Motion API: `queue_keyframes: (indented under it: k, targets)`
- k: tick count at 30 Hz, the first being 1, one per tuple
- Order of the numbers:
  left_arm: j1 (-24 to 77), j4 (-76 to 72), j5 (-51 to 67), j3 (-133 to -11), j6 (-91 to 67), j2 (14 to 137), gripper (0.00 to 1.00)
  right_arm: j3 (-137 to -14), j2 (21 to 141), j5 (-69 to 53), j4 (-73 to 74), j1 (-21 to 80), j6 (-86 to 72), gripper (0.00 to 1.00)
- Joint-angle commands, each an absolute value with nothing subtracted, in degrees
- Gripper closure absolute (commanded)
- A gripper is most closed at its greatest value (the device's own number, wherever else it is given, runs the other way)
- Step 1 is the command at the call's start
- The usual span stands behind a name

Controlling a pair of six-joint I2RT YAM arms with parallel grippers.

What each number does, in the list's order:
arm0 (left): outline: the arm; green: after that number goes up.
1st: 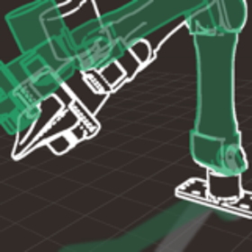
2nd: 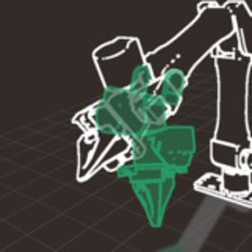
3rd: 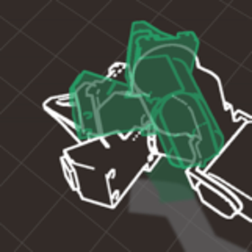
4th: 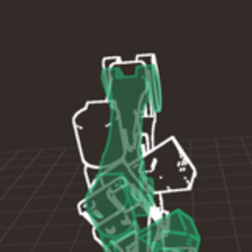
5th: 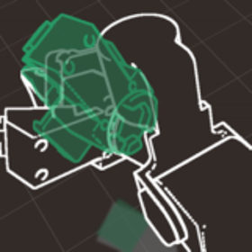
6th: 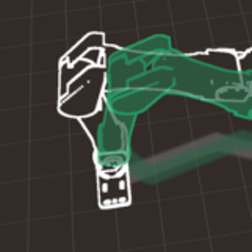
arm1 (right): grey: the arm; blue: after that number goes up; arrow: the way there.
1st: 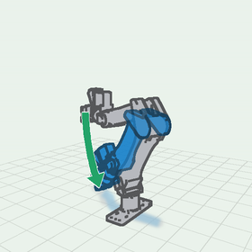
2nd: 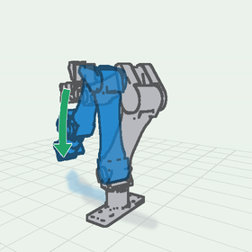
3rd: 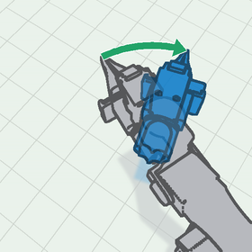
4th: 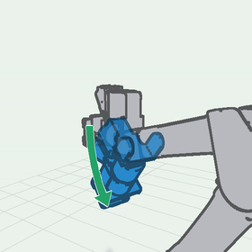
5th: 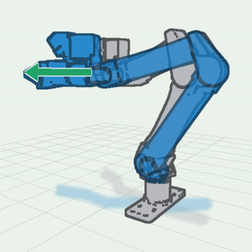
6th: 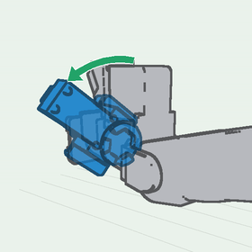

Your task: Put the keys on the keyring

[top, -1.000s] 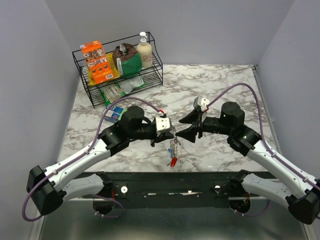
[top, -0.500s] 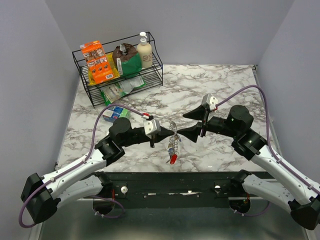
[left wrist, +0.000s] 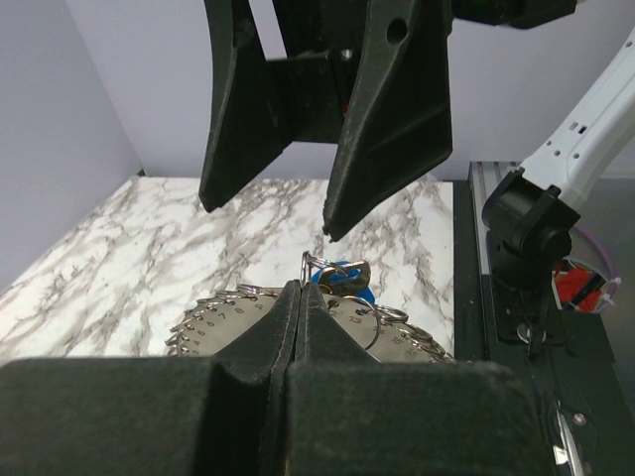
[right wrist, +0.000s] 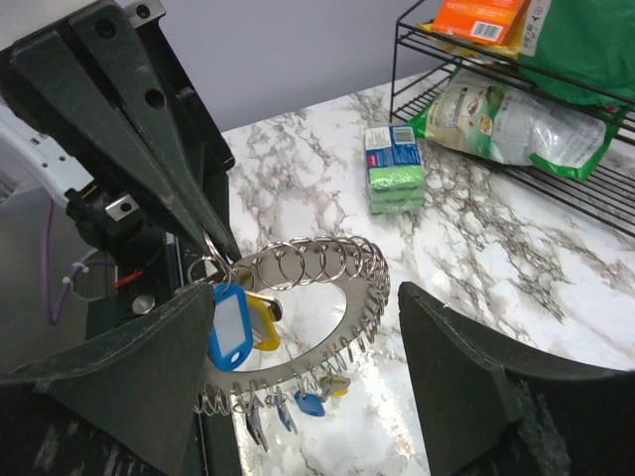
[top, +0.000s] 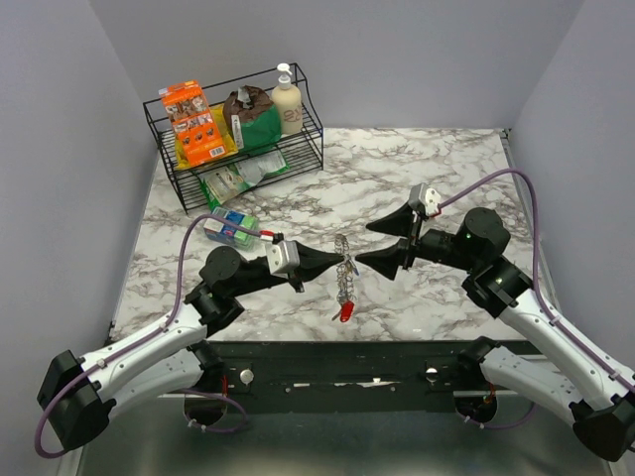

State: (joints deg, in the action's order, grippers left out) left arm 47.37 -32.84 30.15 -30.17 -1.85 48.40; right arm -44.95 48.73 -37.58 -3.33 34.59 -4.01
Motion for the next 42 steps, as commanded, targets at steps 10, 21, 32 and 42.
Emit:
queue_keyframes:
  k: [10,21,32,42]
  targets:
    - [47.2,-38.15,28.92,-30.5,-1.85,45.97,1.0,-43.24,50.44,-59.84,-11.95,33.84,-6.06,0.27]
    - [47.2,-37.27,29.88,-31.64,-1.85,47.29,1.0,-42.98,52.47,-56.52,-15.29,33.92,-10.11,0.41]
    - [47.2,-35.42,29.62,-32.61,-1.23,47.63,1.0,-42.8,53.7,-56.51,-15.47,34.28,-10.02,0.4]
    - [47.2,-34.72,31.2,-33.48,-1.23,48.43,1.0,-42.89,55.11,-55.28,-14.06,34.45,-8.79,0.5]
